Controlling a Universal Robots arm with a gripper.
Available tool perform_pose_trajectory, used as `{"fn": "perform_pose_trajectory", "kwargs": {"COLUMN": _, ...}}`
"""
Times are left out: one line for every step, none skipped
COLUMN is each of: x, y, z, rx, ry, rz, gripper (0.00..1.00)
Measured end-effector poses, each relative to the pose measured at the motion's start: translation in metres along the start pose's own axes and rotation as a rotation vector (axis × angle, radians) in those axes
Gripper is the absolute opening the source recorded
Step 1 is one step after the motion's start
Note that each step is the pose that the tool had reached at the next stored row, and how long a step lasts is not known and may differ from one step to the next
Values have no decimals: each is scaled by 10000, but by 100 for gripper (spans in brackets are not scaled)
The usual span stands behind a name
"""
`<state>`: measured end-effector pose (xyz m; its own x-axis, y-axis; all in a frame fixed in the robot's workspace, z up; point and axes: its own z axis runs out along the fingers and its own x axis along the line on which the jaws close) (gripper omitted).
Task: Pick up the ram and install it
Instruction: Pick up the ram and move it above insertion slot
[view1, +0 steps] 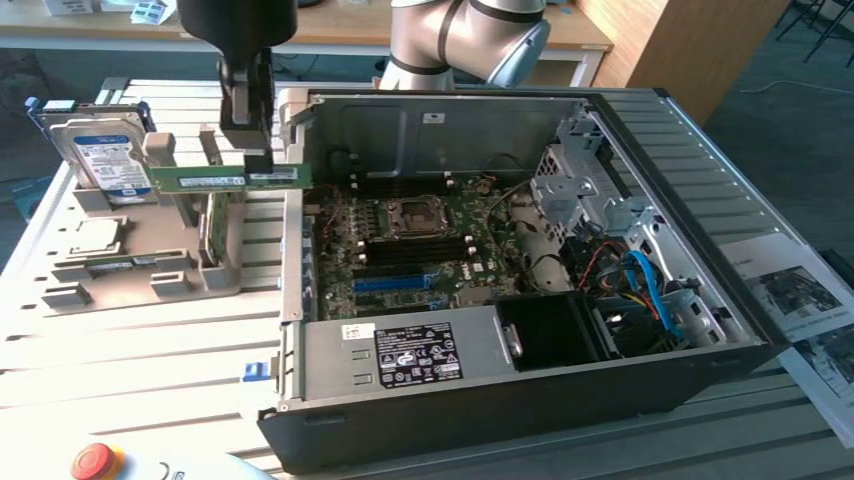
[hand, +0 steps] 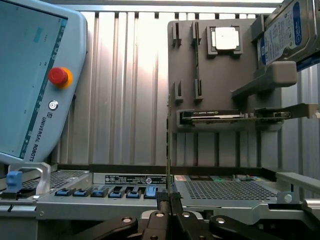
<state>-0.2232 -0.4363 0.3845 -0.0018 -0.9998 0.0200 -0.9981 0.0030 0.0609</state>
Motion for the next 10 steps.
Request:
{"fn": "perform_pose_trajectory", "kwargs": {"x": 2, "y": -19, "z": -1, "rx": -2, "ry": 0, "rz": 0, "gripper": 12}}
{"fn": "perform_pose_trajectory", "kwargs": {"x": 3, "y": -39, "z": -2, "rx": -4, "ry": 0, "rz": -1, "gripper": 12}}
{"fn": "perform_pose_trajectory", "kwargs": {"x": 5, "y": -59, "z": -4, "rx": -7, "ry": 0, "rz": -1, "gripper": 12}}
{"fn": "perform_pose_trajectory", "kwargs": {"x": 7, "y": -79, "z": -5, "rx": -9, "ry": 0, "rz": 1, "gripper": 12}}
{"fn": "perform_pose_trajectory", "kwargs": {"x": 9, "y": -100, "z": -6, "rx": -12, "ry": 1, "rz": 0, "gripper": 12}}
{"fn": "perform_pose_trajectory", "kwargs": {"x": 10, "y": -121, "z": -8, "rx": -15, "ry": 1, "rz": 0, "gripper": 12}}
{"fn": "perform_pose_trajectory", "kwargs": {"x": 12, "y": -141, "z": -8, "rx": -17, "ry": 0, "rz": 0, "gripper": 12}}
{"fn": "perform_pose_trajectory", "kwargs": {"x": 14, "y": -164, "z": -10, "rx": -19, "ry": 0, "rz": -1, "gripper": 12}}
{"fn": "perform_pose_trajectory", "kwargs": {"x": 16, "y": -185, "z": -11, "rx": -22, "ry": 1, "rz": -1, "gripper": 12}}
{"fn": "perform_pose_trajectory", "kwargs": {"x": 18, "y": -206, "z": -13, "rx": -24, "ry": 1, "rz": -2, "gripper": 12}}
